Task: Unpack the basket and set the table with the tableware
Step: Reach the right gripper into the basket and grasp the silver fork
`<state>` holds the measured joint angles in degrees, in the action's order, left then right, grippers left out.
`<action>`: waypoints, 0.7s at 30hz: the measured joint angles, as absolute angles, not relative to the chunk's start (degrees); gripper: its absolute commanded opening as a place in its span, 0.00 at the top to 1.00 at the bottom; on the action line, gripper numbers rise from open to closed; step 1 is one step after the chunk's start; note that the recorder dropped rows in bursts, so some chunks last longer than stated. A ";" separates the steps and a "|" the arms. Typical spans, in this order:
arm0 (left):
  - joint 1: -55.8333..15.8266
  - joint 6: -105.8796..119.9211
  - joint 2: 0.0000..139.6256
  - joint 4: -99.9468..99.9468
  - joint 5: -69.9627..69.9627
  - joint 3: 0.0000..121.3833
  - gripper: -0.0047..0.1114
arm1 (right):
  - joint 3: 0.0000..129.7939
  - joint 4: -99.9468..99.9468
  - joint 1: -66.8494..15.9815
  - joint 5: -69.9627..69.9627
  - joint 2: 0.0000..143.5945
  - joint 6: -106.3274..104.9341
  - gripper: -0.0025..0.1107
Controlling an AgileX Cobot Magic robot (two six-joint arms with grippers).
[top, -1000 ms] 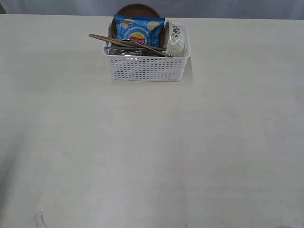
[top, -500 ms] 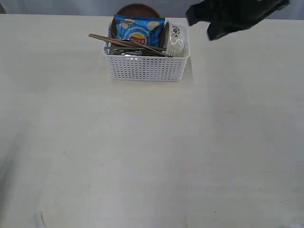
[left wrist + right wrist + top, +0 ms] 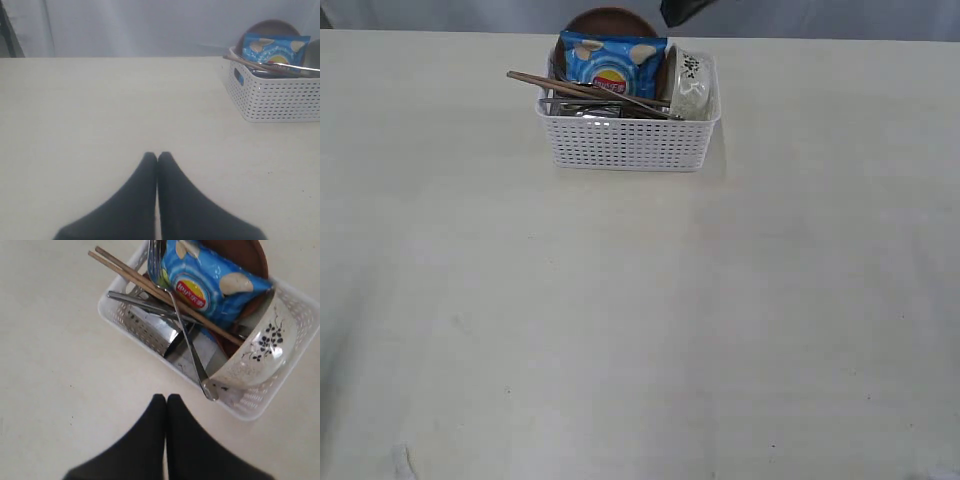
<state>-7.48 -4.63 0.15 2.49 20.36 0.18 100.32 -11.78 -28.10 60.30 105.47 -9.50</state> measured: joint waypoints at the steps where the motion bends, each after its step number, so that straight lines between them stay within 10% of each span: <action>1: -7.48 -4.63 0.15 2.49 20.36 0.18 0.96 | 101.63 -12.08 -28.10 60.99 106.16 -10.05 0.97; 5: -7.48 -4.63 0.15 2.49 20.36 0.18 0.96 | 108.28 -13.49 -28.10 65.29 111.42 -12.33 0.93; 12: -7.48 -4.63 0.15 2.49 20.36 0.18 0.96 | 118.89 -16.16 -28.88 69.26 122.42 -16.59 0.57; 21: -7.48 -4.63 0.15 2.49 20.36 0.18 0.96 | 125.24 -16.55 -30.81 69.24 131.33 -20.99 0.56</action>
<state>-7.48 -4.63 0.15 2.49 20.36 0.18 125.24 -16.55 -30.81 69.24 131.33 -20.99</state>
